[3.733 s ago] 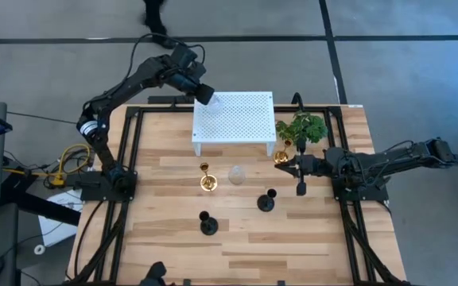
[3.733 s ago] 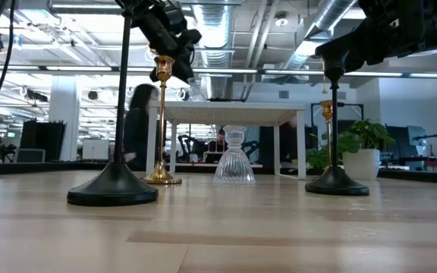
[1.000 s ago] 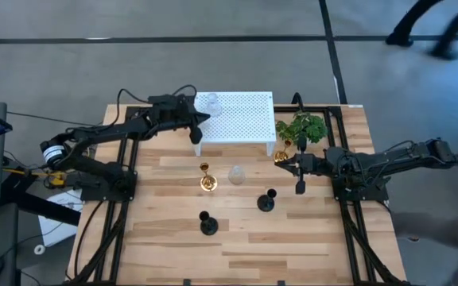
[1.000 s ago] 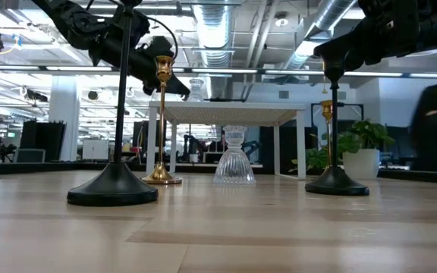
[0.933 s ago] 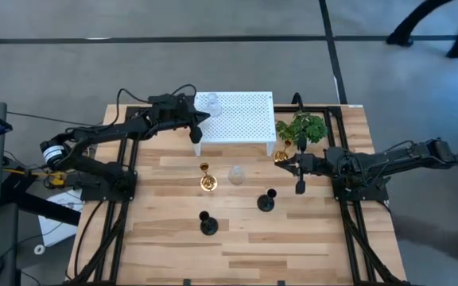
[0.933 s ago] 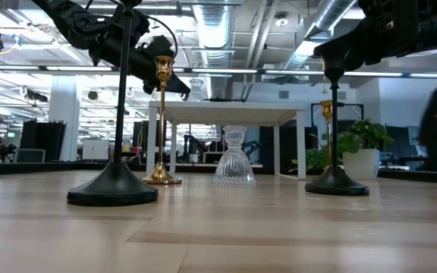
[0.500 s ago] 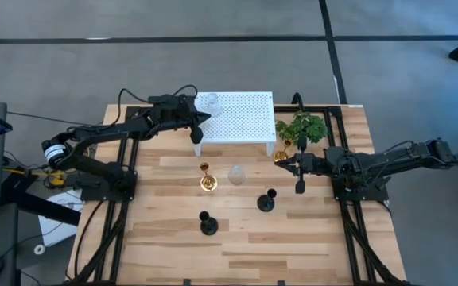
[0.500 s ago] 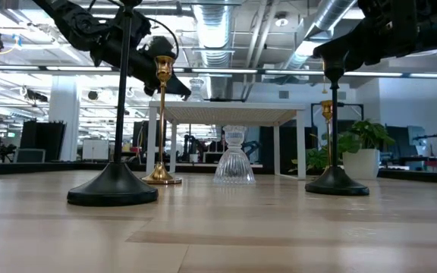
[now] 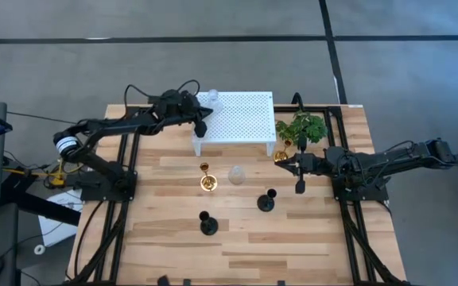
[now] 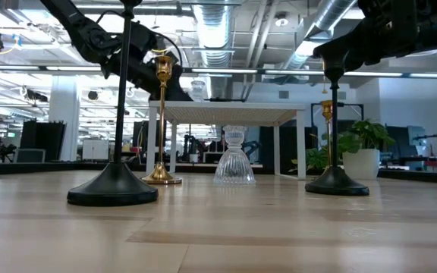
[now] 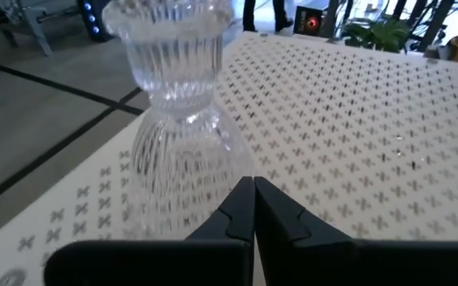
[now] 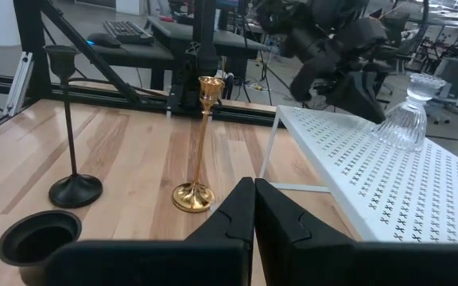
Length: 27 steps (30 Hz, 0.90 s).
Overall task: Pick & Place candle stick holders
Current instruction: Put the top transparent candle holder on the shelf, then put the transparent candle holder on the shelf aligned with the other transparent candle holder
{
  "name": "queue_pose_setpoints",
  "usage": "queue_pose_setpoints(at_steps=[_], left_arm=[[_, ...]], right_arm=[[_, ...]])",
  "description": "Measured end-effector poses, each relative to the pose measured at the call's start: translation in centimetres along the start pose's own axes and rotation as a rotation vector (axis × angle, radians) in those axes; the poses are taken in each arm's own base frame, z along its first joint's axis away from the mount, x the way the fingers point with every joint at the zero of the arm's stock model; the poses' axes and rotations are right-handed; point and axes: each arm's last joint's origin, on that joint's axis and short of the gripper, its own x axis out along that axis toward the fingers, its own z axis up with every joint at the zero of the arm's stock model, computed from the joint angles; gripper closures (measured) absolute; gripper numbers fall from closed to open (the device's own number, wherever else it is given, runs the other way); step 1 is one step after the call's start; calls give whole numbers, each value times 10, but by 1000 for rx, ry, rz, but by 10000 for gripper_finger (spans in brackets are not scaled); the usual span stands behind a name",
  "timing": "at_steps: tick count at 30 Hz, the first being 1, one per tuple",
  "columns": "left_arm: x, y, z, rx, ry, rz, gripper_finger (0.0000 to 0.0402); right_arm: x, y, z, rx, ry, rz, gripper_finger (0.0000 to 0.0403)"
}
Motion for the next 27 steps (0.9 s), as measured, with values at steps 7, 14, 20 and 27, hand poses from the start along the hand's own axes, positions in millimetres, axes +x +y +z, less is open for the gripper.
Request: queue_pose_setpoints(at_steps=[7,14,20,27], left_arm=[[16,3,6,2,-4,-25,399],[23,11,1,-4,16,-11,399],[22,16,1,-11,17,-10,399],[22,-1,6,-60,-7,-154,398]], right_arm=[[0,-1,0,0,1,-6,403],[0,-1,0,0,2,-7,403],[0,-1,0,-2,2,-7,403],[0,-1,0,-3,2,-5,403]])
